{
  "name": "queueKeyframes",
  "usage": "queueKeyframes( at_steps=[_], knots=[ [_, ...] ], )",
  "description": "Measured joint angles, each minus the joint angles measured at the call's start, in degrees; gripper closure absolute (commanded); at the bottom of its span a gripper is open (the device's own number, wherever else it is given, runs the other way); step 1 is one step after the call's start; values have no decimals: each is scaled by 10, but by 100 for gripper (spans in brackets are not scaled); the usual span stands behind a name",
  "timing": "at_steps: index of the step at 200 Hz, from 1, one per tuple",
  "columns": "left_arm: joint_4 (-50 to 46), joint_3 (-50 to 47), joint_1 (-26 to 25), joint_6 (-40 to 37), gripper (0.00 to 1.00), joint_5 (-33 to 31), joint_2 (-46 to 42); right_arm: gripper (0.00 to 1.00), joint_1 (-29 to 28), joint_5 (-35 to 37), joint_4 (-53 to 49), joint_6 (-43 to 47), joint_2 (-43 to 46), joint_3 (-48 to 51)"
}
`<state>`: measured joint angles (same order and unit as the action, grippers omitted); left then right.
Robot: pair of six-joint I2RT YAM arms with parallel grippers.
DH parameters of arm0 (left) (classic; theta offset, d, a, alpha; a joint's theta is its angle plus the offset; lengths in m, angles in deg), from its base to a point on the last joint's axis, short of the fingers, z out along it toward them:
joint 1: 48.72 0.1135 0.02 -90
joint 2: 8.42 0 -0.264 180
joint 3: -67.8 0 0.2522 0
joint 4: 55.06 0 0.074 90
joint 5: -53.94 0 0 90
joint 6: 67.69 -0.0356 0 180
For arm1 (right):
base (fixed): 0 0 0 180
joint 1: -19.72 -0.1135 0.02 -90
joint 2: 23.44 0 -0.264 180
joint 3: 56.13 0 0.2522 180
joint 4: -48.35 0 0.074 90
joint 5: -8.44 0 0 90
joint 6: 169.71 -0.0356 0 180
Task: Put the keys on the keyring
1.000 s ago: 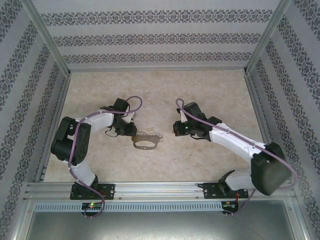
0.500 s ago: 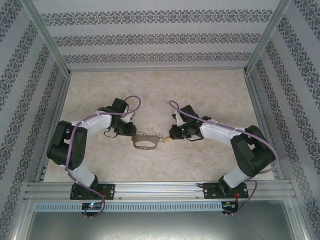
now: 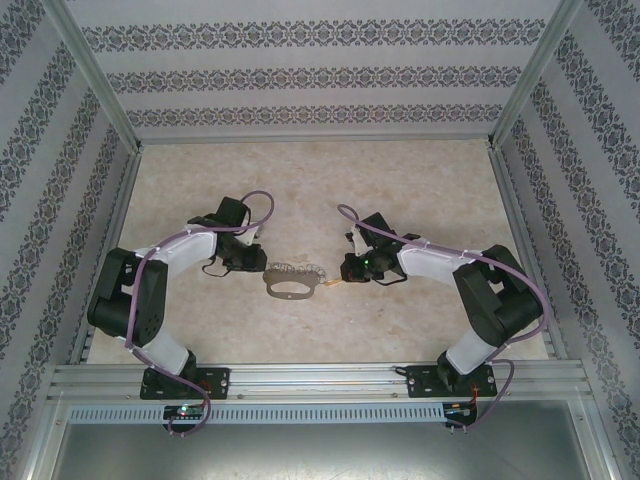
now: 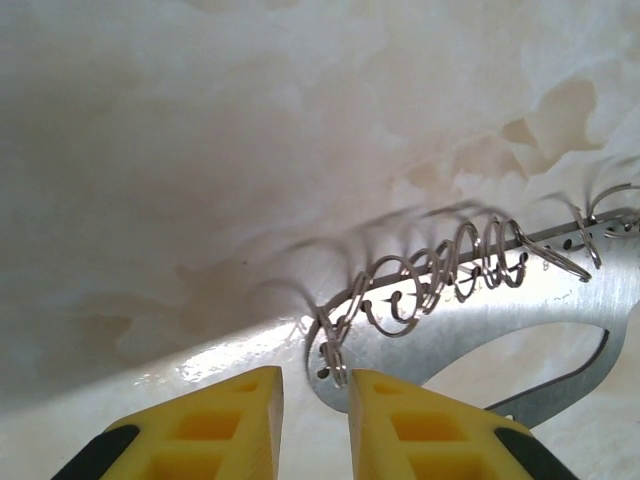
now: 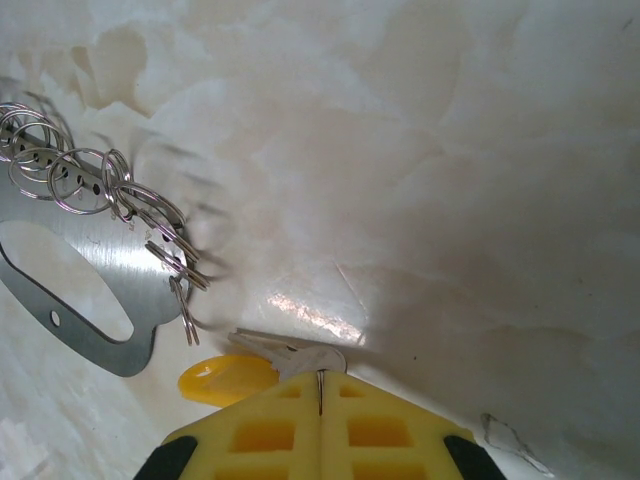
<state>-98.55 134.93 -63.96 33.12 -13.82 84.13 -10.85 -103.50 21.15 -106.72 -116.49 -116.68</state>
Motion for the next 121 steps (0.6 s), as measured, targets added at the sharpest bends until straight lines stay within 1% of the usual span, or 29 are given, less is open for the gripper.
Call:
queueKeyframes(
  at_steps=[17, 49, 71, 104, 121],
  knots=[
    [0, 0, 1, 2, 79, 0, 0, 90, 0, 2, -6, 3, 5, 0],
    [0, 0, 6, 2, 79, 3, 3, 80, -1, 12, -21, 9, 15, -5],
    [0, 0, 7, 2, 76, 4, 7, 73, -1, 19, -28, 14, 20, -14],
    [1, 2, 7, 2, 76, 8, 10, 72, -8, 27, -37, 19, 22, -28],
    [3, 2, 7, 5, 74, 12, 12, 71, -11, 30, -40, 19, 22, -33]
  ],
)
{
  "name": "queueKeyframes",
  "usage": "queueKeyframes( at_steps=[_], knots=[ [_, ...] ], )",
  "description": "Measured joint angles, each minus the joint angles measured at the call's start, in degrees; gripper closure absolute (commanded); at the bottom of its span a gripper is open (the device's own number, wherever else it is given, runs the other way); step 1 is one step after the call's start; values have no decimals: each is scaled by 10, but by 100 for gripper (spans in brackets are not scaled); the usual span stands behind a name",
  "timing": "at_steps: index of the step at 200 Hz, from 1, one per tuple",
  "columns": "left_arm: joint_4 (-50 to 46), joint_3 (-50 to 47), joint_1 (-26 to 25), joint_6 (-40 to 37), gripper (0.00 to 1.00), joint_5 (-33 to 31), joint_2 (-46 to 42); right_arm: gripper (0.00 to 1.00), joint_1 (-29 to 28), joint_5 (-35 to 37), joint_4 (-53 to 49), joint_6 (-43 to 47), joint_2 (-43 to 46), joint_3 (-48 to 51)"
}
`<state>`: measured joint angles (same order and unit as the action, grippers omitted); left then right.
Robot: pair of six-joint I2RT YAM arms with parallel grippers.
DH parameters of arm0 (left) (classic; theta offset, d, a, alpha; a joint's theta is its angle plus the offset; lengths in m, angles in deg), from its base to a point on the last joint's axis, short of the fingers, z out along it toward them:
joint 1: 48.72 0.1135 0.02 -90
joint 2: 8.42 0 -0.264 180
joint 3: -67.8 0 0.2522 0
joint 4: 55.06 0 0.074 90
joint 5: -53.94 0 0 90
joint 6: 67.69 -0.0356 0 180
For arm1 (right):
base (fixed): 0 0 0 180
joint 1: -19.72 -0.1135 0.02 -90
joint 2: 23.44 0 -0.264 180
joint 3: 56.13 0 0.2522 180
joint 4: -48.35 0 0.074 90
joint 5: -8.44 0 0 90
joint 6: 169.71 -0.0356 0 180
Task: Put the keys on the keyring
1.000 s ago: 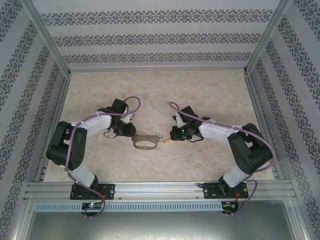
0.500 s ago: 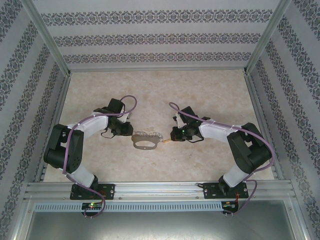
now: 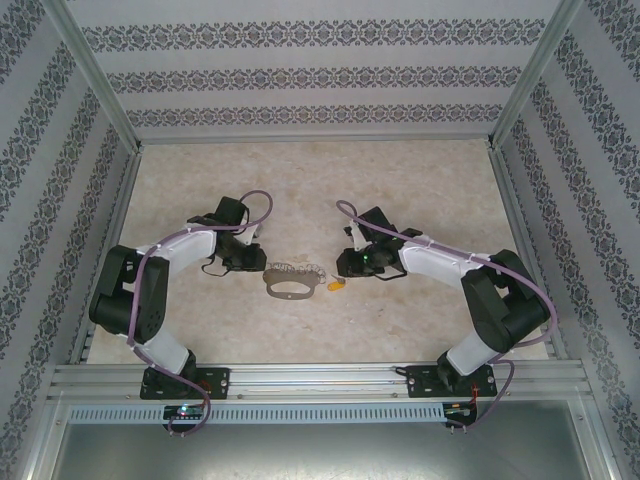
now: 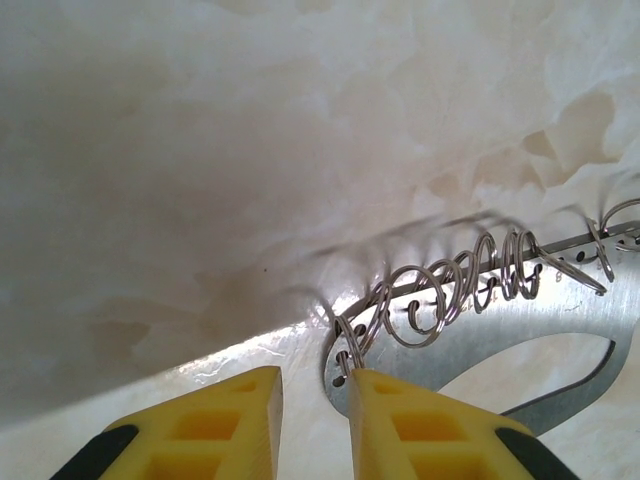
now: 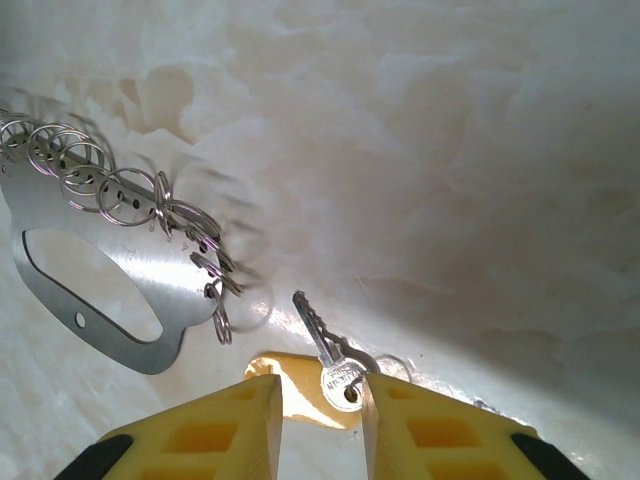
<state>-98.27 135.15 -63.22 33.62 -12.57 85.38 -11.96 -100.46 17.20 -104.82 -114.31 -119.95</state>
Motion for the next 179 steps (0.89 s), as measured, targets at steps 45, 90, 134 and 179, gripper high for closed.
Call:
queueKeyframes(
  at_steps=[45, 90, 134, 179],
  knots=[
    [2, 9, 0, 5, 74, 2, 13, 71, -8, 2, -2, 0, 0, -7],
    [4, 26, 0, 6, 74, 3, 36, 71, -9, 4, -2, 0, 3, -8],
    [4, 29, 0, 6, 74, 5, 38, 71, -9, 7, -2, 0, 6, -8],
    [4, 26, 0, 8, 74, 10, 32, 71, -9, 7, -2, 0, 6, -9]
  ],
)
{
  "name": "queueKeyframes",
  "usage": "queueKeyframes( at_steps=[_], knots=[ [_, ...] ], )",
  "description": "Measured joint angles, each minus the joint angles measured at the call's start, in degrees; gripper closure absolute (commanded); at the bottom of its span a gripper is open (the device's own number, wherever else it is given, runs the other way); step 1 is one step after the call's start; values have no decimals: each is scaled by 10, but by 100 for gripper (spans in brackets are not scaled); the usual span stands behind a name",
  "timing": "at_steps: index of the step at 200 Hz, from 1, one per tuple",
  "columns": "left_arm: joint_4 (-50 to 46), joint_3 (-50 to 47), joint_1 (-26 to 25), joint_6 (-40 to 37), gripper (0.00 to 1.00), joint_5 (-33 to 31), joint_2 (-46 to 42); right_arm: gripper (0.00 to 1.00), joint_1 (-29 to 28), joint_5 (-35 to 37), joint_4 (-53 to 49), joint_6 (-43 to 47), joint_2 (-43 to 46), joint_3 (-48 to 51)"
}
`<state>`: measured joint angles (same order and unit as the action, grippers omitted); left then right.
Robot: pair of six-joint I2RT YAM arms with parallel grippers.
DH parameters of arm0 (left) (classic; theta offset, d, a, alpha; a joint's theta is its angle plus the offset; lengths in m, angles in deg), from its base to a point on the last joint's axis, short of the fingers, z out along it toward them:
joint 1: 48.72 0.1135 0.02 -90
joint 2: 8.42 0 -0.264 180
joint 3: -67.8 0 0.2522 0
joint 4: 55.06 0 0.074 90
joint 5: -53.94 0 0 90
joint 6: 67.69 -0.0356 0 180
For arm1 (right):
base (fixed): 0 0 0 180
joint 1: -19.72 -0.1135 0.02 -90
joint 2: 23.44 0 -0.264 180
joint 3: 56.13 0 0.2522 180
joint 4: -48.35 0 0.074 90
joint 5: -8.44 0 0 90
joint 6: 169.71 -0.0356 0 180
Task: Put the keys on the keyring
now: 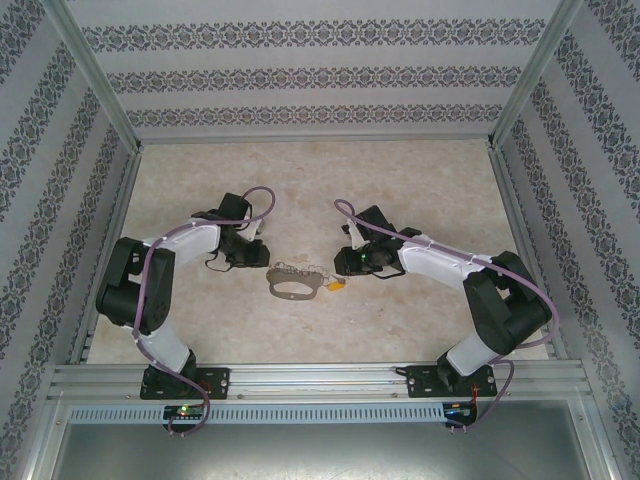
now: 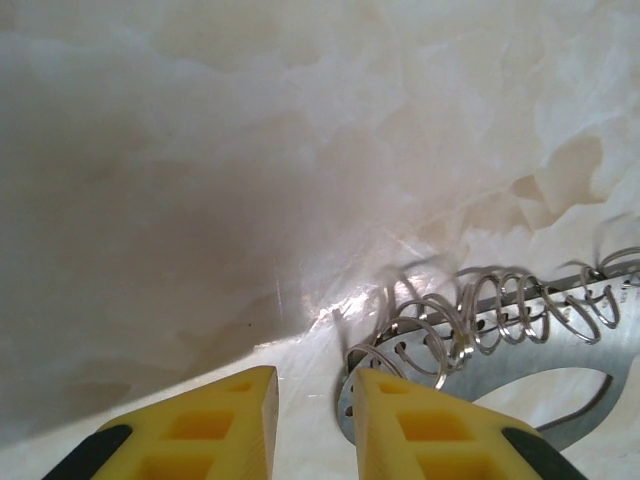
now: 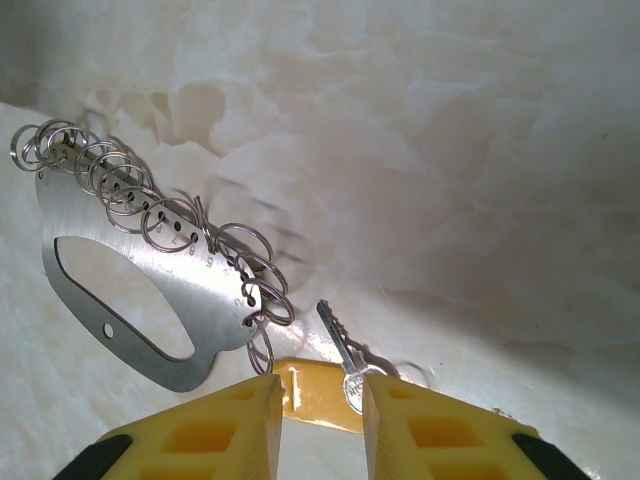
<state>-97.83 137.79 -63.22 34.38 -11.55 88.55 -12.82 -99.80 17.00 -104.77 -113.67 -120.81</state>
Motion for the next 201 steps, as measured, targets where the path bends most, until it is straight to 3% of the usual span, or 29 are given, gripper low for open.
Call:
queueKeyframes(
  at_steps=[104, 201],
  knots=[
    [0, -13, -1, 9, 68, 14, -25, 64, -3, 8, 0, 0, 0, -3],
    [11, 1, -23, 22, 68, 10, -6, 63, -3, 11, 0, 0, 6, -3]
  ],
)
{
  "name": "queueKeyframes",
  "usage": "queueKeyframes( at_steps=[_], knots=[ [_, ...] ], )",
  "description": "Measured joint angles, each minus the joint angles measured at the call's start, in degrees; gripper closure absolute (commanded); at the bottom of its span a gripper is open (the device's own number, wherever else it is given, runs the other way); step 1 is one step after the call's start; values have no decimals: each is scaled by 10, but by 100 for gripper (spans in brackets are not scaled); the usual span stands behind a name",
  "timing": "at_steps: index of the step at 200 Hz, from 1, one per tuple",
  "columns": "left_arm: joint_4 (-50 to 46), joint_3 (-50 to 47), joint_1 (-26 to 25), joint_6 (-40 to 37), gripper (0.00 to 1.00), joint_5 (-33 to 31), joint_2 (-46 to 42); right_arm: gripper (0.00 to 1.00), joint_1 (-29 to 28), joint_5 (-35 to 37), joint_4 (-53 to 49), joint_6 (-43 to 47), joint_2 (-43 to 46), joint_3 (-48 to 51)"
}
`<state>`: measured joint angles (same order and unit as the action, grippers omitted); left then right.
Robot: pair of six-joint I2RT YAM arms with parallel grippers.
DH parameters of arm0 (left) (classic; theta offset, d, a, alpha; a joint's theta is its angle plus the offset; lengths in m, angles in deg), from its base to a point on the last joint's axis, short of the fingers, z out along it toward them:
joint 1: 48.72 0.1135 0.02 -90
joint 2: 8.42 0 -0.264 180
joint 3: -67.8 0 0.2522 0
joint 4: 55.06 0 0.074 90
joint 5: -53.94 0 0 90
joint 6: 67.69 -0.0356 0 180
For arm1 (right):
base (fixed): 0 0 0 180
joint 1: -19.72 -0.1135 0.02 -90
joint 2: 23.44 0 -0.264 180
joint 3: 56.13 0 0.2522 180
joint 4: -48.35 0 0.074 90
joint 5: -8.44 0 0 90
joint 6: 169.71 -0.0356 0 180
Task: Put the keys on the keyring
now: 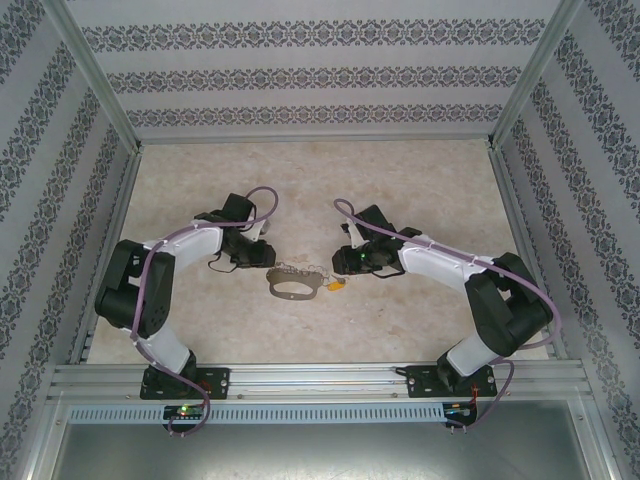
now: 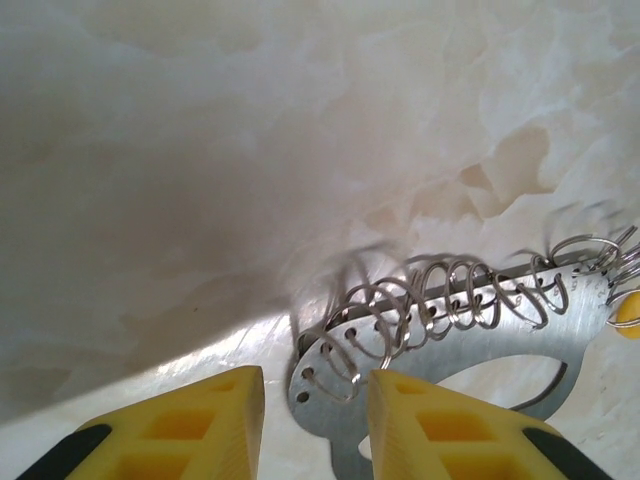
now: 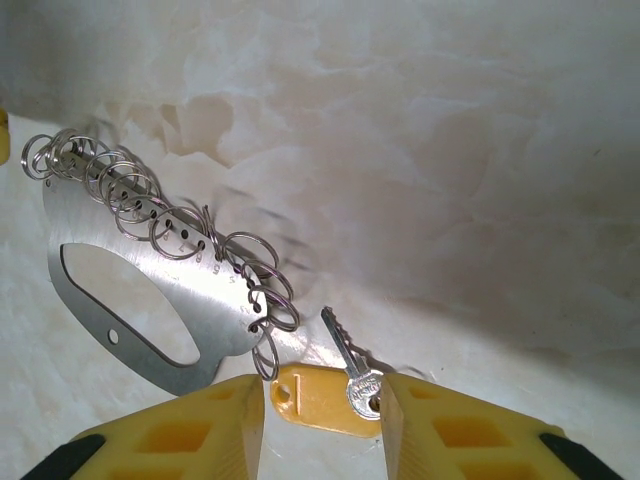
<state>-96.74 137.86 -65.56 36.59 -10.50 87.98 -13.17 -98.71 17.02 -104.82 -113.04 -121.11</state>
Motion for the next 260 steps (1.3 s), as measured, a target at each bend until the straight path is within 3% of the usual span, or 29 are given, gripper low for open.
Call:
queueKeyframes(
  at_steps=[192, 260],
  knots=[
    [0, 14, -21, -3, 70, -40, 24, 63, 0, 11, 0, 0, 10, 0],
    [-12, 14, -31, -7, 76, -54, 24, 63, 0, 13, 0, 0, 10, 0]
  ],
)
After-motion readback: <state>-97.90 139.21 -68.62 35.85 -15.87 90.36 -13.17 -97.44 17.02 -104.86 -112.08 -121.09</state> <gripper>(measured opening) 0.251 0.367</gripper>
